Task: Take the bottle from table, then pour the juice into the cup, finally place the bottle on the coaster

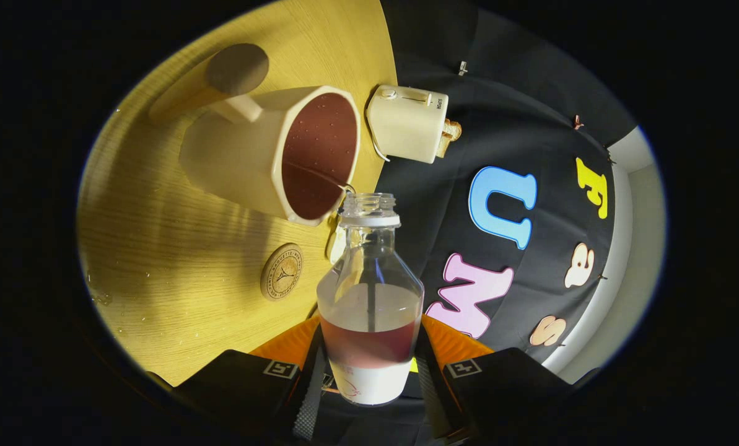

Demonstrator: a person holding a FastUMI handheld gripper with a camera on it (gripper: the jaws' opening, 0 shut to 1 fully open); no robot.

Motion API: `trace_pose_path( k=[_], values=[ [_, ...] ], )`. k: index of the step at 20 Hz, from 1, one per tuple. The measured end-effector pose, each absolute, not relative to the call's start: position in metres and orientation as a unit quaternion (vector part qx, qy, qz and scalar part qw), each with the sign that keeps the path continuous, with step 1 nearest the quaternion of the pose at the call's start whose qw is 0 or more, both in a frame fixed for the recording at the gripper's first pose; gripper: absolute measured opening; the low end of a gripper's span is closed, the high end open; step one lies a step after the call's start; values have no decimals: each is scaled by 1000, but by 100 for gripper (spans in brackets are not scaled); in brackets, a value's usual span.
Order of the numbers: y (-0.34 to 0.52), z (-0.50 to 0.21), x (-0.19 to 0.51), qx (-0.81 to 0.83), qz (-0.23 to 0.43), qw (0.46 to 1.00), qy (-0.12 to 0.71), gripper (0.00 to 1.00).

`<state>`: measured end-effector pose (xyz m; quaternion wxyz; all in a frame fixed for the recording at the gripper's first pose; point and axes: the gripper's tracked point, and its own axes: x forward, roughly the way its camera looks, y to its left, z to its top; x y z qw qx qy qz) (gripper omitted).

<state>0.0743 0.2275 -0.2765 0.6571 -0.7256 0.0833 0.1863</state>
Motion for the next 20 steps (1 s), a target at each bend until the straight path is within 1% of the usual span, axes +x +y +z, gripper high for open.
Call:
trace_pose_path(
  k=[20],
  values=[
    [239,-267,83,-750,197,630,41,71]
  ],
)
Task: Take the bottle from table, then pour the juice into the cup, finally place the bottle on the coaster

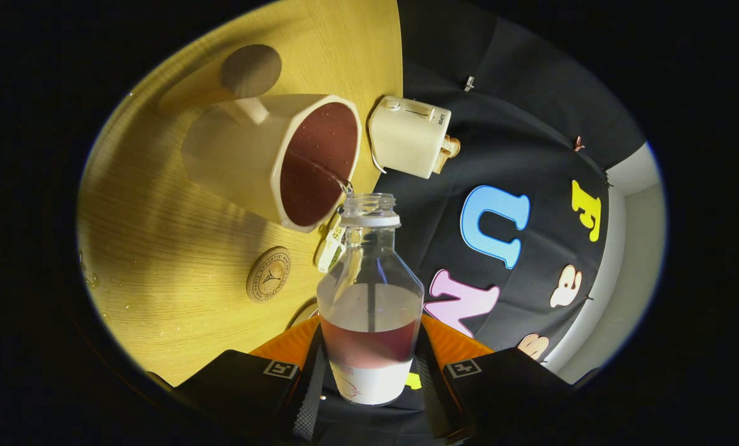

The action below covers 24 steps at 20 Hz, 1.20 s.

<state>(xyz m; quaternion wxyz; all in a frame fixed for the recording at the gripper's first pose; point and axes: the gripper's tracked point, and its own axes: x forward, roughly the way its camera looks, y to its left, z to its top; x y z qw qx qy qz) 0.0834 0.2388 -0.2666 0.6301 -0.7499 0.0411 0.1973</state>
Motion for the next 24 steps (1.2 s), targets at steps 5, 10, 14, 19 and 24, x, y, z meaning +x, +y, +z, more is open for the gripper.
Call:
trace_pose_path(
  k=[5,10,14,19,24],
  values=[
    [238,-264,84,-754,198,625,35,71],
    [240,-263,82,-762,201,616,25,71],
    [241,-261,83,-771,203,604,15,71],
    [244,-259,80,-781,211,588,1,71],
    [248,-256,81,-793,214,570,-15,71]
  ],
)
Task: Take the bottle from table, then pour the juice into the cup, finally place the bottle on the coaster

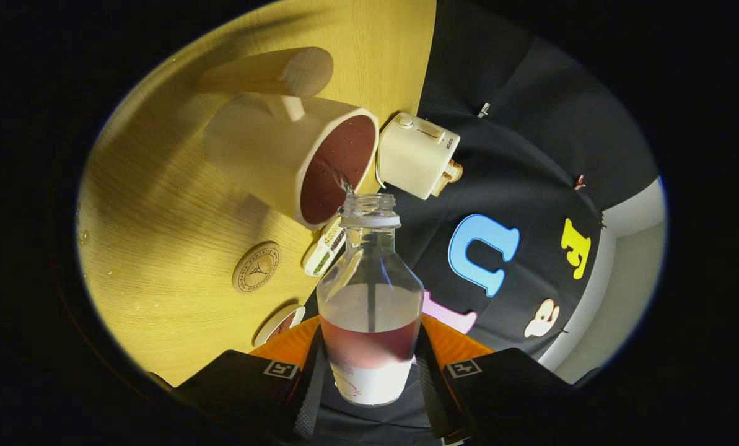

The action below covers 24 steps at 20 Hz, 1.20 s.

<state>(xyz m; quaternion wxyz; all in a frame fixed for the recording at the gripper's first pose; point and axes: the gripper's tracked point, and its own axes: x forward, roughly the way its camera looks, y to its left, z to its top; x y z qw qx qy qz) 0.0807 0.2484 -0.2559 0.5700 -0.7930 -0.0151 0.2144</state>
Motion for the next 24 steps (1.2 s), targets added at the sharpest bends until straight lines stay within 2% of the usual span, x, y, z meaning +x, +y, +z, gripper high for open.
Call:
trace_pose_path(
  k=[24],
  values=[
    [273,-230,82,-848,205,476,-109,71]
  ],
)
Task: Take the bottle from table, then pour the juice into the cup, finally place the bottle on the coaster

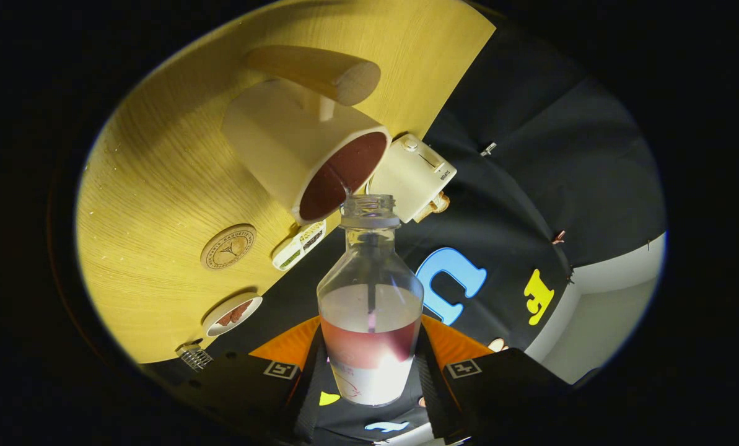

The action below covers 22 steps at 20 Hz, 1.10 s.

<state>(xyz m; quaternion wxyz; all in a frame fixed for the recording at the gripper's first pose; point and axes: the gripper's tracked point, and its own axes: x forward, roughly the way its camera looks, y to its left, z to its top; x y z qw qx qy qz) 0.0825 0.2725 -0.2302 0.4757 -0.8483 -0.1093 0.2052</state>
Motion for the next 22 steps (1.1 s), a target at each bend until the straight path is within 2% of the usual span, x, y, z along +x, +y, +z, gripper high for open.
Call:
trace_pose_path(
  k=[22],
  values=[
    [276,-231,81,-848,208,472,-119,71]
  ],
)
